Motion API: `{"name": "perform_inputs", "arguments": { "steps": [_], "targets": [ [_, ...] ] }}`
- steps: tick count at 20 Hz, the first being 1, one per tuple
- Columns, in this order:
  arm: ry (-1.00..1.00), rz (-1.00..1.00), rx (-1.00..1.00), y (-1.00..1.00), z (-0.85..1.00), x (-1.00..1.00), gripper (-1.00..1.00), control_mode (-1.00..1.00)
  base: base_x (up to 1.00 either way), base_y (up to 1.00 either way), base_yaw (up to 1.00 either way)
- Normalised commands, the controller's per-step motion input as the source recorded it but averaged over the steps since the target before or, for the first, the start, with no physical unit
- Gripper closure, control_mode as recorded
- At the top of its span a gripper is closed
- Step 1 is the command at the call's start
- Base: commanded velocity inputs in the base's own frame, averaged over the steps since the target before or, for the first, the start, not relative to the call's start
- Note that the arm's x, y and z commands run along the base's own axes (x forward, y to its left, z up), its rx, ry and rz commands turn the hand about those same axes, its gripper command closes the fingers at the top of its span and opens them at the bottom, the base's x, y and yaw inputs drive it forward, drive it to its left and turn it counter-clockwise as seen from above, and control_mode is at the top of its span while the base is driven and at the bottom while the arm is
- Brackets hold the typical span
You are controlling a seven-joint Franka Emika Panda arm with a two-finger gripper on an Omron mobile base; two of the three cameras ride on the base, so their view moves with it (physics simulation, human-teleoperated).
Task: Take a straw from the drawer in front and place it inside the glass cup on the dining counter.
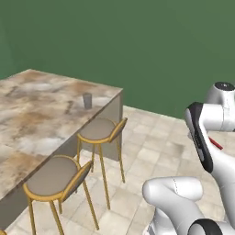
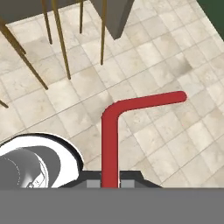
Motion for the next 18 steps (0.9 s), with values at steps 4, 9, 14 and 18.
{"name": "perform_inputs", "arguments": {
  "steps": [4, 9, 14, 18],
  "targets": [
    [0.0, 0.0, 0.0, 0.0, 0.0, 0.0, 1.0, 1.0, 0.81, -0.62, 0.48],
    [0.0, 0.0, 0.0, 0.0, 0.0, 0.0, 1.0, 1.0, 0.68, -0.46, 0.52],
    [0.0, 0.0, 0.0, 0.0, 0.0, 0.0, 1.0, 1.0, 0.32, -0.21, 0.55],
    [0.0, 0.0, 0.0, 0.0, 0.0, 0.0, 1.0, 1.0, 0.76, -0.3, 0.44]
  ]
}}
